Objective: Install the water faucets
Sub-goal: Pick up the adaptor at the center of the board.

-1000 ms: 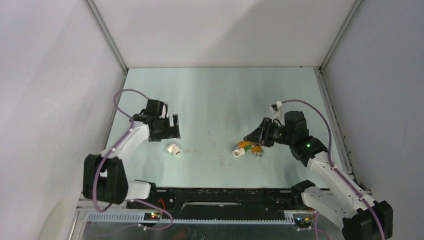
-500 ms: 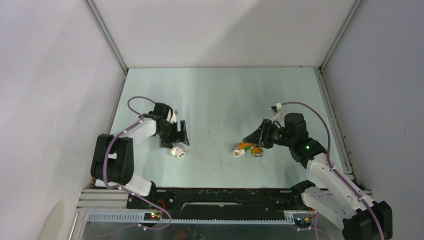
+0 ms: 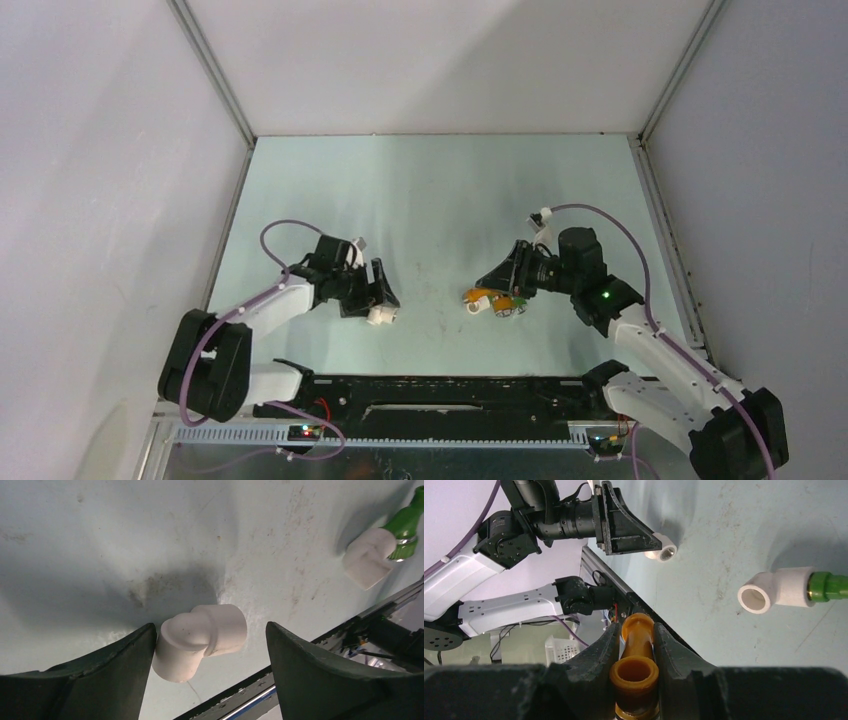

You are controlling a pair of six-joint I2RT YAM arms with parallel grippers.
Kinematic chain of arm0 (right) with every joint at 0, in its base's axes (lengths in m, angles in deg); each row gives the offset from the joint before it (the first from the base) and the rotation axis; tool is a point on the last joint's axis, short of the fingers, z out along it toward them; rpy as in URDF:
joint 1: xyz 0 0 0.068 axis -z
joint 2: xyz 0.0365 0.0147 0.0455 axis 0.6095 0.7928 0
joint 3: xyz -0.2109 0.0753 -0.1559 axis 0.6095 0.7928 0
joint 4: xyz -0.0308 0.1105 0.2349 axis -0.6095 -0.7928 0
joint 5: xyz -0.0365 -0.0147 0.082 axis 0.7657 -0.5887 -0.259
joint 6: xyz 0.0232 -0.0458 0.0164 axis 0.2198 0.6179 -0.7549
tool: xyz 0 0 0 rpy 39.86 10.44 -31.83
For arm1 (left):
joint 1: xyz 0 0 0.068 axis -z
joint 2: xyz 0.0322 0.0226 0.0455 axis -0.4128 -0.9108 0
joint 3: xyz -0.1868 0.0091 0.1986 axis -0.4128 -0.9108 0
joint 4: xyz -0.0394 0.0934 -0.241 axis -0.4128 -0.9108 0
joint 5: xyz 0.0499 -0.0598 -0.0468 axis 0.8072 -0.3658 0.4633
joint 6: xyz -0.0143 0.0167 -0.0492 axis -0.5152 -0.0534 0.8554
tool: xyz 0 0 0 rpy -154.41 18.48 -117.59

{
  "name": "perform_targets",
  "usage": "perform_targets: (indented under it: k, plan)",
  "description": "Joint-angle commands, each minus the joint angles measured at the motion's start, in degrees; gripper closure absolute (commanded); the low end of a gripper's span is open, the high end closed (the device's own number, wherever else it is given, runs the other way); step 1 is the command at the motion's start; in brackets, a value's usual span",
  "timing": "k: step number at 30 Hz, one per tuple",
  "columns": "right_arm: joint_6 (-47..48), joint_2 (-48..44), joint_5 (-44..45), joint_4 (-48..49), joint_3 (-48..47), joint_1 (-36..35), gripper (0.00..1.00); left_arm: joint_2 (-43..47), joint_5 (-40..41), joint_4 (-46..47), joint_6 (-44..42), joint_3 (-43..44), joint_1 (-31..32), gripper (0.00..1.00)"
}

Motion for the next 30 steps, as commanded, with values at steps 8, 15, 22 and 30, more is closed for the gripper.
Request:
perform_targets:
  k: [8,15,22,30]
  plan:
    - [-3.5,17.7,-2.8,21.7,-0.1,-7.5,1.00,5.9,-1.8,15.3,10.7,-8.8,0.3,0.14]
    - [-6.5,33.8,-5.0,37.1,-3.1,-10.4,1.00,8.3,-3.4,26.9,14.3,-16.9,-2.5,0.17]
    - [-7.5,46.2,-5.3,43.2,-7.7,-13.7,1.00,7.7,-7.1,31.2,12.6,-20.5,-6.1,0.30]
    - [-9.2,55.2,-3.9,48.7,-8.4,-14.3,1.00,2.7,-12.2,37.9,13.6,-22.4,-6.1,0.42]
